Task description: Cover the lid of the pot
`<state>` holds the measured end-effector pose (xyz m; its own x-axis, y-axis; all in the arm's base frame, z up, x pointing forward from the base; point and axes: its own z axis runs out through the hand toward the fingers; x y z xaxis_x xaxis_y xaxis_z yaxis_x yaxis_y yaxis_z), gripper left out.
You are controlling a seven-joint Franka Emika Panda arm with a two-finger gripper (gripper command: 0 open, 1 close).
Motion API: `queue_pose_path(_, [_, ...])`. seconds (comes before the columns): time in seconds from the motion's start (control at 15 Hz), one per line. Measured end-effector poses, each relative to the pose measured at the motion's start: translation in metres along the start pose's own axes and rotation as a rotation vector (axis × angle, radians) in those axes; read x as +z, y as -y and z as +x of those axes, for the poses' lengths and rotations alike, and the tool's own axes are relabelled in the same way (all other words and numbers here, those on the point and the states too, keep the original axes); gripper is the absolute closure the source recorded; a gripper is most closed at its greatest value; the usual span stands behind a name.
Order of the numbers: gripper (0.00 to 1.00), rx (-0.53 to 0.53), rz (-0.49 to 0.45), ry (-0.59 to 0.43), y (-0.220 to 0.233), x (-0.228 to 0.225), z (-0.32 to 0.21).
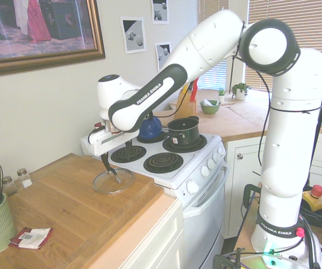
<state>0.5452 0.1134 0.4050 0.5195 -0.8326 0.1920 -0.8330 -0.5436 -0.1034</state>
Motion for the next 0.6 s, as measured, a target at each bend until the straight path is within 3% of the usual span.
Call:
queue_pose_path(0.13, [0.0, 0.011, -0.018, 0.011, 0.009, 0.018, -0.001])
queue_pose_path(0.2, [1.0, 0.017, -0.025, 0.014, 0.011, 0.025, 0.0])
queue_pose_path(0.6, [1.0, 0.031, -0.014, 0.011, 0.017, 0.035, 0.009])
